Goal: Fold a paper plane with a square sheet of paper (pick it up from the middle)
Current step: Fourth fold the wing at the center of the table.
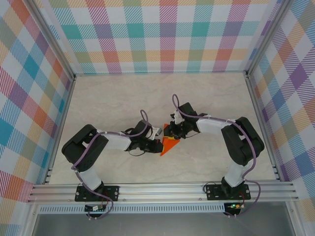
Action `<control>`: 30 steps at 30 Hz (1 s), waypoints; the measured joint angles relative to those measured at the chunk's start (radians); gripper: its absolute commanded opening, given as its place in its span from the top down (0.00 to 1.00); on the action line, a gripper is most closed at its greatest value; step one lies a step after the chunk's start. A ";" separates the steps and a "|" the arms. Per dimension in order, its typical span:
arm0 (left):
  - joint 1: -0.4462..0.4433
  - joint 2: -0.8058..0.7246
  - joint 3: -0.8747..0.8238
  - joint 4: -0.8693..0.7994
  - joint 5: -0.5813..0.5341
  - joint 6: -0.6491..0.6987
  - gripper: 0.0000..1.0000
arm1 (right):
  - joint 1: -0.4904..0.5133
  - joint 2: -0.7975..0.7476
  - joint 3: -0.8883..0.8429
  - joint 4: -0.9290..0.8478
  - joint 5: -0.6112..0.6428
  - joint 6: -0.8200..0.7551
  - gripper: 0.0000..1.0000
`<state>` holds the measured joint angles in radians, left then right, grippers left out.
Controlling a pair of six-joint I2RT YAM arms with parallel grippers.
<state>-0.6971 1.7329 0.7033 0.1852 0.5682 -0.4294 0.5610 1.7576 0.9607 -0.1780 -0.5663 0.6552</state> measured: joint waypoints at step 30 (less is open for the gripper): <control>0.000 -0.014 -0.047 0.081 -0.011 -0.030 0.96 | -0.001 0.146 0.096 -0.047 0.031 -0.035 0.80</control>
<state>-0.6968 1.7191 0.6559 0.2661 0.5568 -0.4595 0.5598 1.9034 1.0569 -0.2253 -0.5354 0.6205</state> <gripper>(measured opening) 0.045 0.199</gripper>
